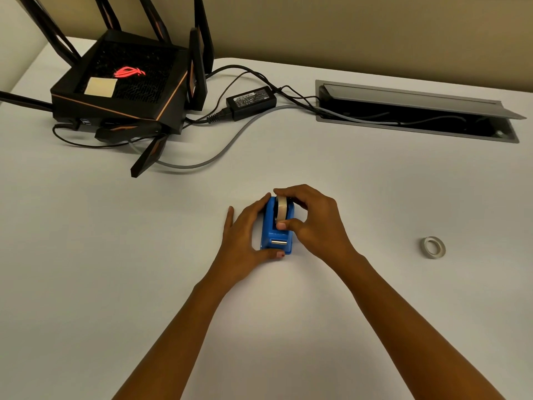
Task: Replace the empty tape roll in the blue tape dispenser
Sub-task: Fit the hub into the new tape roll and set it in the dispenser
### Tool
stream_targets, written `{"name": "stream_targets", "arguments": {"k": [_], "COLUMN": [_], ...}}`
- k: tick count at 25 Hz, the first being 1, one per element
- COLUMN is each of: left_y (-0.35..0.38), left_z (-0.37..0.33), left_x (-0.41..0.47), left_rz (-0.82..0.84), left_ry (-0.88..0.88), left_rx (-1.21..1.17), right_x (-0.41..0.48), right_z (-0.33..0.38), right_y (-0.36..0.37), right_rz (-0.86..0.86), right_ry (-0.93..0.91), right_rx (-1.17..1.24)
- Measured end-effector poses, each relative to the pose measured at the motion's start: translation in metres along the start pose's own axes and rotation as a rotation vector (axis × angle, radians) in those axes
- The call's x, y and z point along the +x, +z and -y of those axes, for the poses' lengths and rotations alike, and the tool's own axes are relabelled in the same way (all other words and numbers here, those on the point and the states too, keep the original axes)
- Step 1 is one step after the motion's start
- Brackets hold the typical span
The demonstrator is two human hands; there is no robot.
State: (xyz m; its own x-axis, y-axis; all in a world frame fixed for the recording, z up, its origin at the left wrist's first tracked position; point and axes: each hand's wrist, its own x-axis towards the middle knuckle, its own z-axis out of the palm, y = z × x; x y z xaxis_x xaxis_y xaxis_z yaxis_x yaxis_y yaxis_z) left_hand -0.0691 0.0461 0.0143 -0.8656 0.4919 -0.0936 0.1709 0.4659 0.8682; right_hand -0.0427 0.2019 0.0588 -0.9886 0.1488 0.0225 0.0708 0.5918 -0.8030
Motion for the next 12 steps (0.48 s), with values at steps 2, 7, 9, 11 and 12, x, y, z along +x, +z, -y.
{"name": "stream_targets", "arguments": {"k": [2,7,9,11,12], "left_y": [0.0007,0.0008,0.0013,0.0025,0.003], "left_z": [-0.0004,0.0009,0.0031,0.0058,0.0071], "left_x": [0.0006,0.0009,0.0018,0.0033,0.004], "left_rz": [-0.014,-0.023,-0.025,-0.03,-0.031], "left_ry": [0.002,0.01,0.003,-0.006,-0.007], "left_rx": [0.009,0.025,0.032,0.039,0.042], "right_x": [-0.0007,0.0015,0.0014,0.002,0.0026], "right_z": [0.0,0.0002,0.0015,0.0013,0.0007], "right_y": [0.0018,0.0051,0.0051,0.0041,0.0037], "right_rz": [-0.012,0.002,0.016,0.016,0.016], "right_ry": [-0.025,-0.086,-0.097,-0.097,-0.094], "right_rx": [-0.034,-0.169,-0.204,-0.204,-0.194]}}
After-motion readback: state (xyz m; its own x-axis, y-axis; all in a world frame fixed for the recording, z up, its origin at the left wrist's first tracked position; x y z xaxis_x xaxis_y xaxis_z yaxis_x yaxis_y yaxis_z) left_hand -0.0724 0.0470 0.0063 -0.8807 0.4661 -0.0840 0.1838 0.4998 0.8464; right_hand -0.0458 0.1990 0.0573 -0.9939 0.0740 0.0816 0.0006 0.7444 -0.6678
